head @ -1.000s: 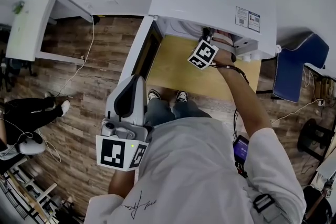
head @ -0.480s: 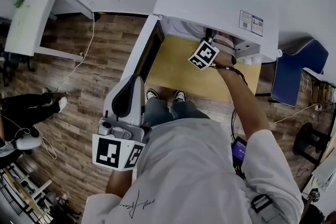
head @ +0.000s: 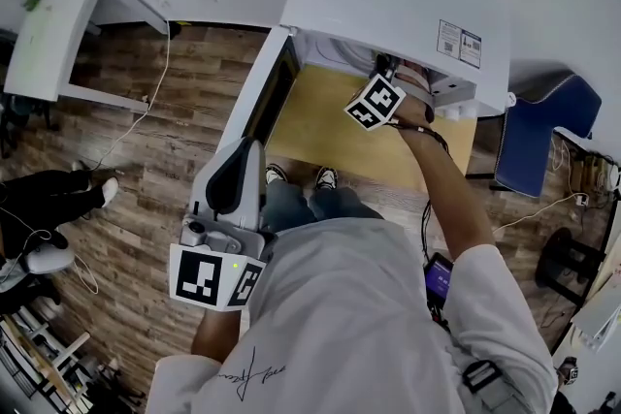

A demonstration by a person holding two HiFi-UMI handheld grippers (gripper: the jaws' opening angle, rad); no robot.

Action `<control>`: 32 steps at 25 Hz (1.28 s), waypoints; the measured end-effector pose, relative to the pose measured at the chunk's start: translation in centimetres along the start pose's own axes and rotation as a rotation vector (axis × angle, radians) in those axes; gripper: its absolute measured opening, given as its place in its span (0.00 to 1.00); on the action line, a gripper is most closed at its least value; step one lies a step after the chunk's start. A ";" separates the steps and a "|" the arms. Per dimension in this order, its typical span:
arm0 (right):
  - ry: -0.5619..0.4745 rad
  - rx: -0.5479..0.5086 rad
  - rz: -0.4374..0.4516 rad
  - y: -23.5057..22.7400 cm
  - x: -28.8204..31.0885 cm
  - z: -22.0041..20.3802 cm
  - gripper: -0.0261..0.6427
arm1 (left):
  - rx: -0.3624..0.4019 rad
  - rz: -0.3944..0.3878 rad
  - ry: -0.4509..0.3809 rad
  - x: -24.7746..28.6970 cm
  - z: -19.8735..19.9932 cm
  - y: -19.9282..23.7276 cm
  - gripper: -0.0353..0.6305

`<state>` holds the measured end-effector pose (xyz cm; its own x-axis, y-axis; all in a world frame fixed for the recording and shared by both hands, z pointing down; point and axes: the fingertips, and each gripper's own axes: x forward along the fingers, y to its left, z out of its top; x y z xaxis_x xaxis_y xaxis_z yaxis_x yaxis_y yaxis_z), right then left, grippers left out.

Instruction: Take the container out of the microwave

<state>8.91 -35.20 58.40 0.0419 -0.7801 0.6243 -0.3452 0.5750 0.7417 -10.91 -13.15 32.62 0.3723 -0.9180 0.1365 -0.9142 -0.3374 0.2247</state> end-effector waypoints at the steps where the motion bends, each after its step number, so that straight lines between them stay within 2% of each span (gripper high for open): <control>1: -0.001 0.003 0.005 0.1 -0.1 0.0 0.20 | -0.001 -0.002 -0.001 0.1 0.0 -0.1 0.05; 32: -0.065 0.134 0.104 1.3 -5.0 -0.6 0.19 | 0.003 -0.043 0.006 0.3 -1.0 -2.1 0.05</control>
<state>8.78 -30.40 56.37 -0.0600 -0.7348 0.6757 -0.4665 0.6191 0.6318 -8.69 -12.53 33.20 0.4124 -0.9013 0.1327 -0.8977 -0.3773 0.2274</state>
